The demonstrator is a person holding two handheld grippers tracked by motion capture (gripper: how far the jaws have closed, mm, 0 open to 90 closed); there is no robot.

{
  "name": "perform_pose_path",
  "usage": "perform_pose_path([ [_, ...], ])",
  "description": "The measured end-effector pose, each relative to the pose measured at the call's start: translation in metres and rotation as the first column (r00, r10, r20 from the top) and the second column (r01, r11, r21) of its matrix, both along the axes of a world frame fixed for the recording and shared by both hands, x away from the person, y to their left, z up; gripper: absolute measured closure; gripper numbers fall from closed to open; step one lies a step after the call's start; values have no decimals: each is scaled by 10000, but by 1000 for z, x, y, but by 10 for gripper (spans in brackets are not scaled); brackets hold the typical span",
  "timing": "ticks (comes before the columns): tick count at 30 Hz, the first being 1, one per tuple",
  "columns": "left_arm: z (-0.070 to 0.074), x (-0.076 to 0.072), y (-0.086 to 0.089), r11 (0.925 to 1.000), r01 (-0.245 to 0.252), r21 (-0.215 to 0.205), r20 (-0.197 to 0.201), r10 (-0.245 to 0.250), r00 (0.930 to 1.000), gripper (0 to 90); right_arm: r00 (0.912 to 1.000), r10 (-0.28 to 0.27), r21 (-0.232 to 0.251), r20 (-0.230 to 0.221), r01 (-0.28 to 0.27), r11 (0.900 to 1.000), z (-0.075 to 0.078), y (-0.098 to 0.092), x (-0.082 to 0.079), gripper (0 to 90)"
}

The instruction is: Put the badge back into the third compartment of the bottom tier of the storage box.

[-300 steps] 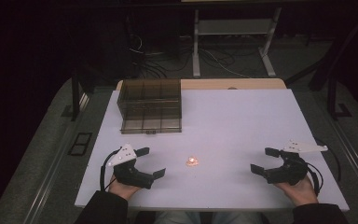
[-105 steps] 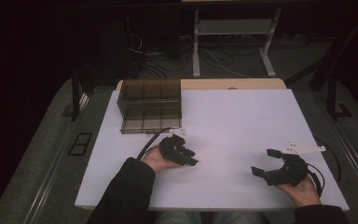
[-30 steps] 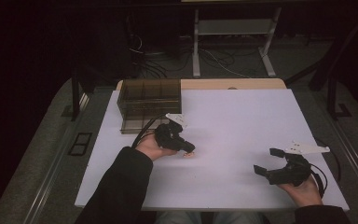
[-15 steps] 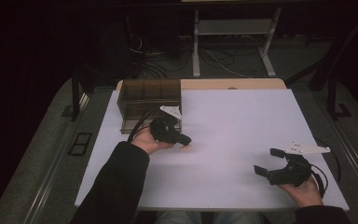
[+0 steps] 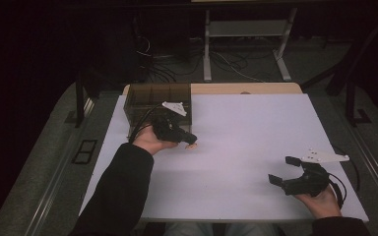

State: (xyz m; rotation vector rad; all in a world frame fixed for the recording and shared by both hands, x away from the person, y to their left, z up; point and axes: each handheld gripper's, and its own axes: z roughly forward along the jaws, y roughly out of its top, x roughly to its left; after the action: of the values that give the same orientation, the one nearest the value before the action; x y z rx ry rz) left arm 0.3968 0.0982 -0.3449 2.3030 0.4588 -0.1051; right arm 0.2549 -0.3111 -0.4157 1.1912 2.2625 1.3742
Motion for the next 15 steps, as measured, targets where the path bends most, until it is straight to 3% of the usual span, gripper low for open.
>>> perform_pose_path([
  [15,9,14,12,9985,-522,-192,148,525,9985,865,10000,5,-4,-52,-5,10000,0,0,-1,3],
])
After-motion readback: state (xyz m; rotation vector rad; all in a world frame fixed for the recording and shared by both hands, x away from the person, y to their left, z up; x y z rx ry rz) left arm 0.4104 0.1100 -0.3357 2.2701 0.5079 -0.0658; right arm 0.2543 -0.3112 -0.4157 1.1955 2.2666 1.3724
